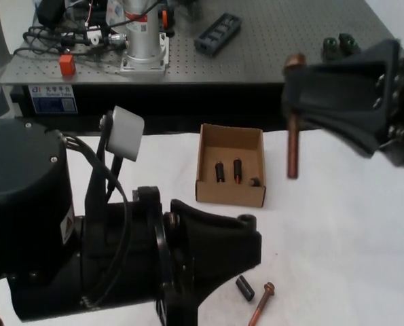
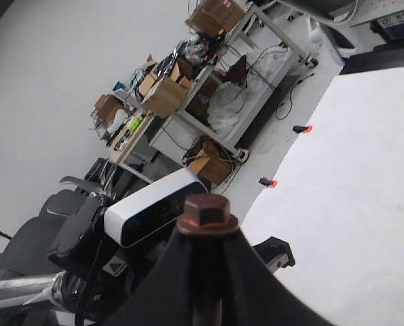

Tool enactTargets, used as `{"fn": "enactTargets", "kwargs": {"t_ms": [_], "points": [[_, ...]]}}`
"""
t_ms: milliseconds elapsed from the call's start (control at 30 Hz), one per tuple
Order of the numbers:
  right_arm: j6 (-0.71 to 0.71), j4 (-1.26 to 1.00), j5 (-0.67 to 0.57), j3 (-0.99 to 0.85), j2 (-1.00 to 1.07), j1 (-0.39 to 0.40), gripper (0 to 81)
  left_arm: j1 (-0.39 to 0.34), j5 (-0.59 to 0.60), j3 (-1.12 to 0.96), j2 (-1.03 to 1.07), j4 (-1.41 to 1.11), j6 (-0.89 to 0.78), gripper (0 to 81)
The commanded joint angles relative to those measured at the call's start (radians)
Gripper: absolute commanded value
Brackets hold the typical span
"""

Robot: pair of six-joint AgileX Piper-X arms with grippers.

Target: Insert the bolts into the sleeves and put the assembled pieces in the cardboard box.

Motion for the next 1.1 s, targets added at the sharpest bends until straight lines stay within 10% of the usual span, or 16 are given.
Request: {"fn": "enactTargets", "kwargs": {"t_ms": [0, 967, 1067], "points": [[0.008, -0.016, -0.008, 0.0, 0.005, 0.01, 2.2, -0.003, 0.065, -0.003, -0.004, -0.024, 0.014, 0.6], [-0.22, 0.067, 0.011, 0.001, 0.082, 0.078, 0.3, -0.003, -0.058, -0.003, -0.004, -0.048, -0.092, 0.6], [-0.322, 0.067, 0.006, 0.001, 0.074, 0.078, 13.6, -0.003, -0.074, -0.003, -0.004, -0.048, -0.004, 0.6]]}}
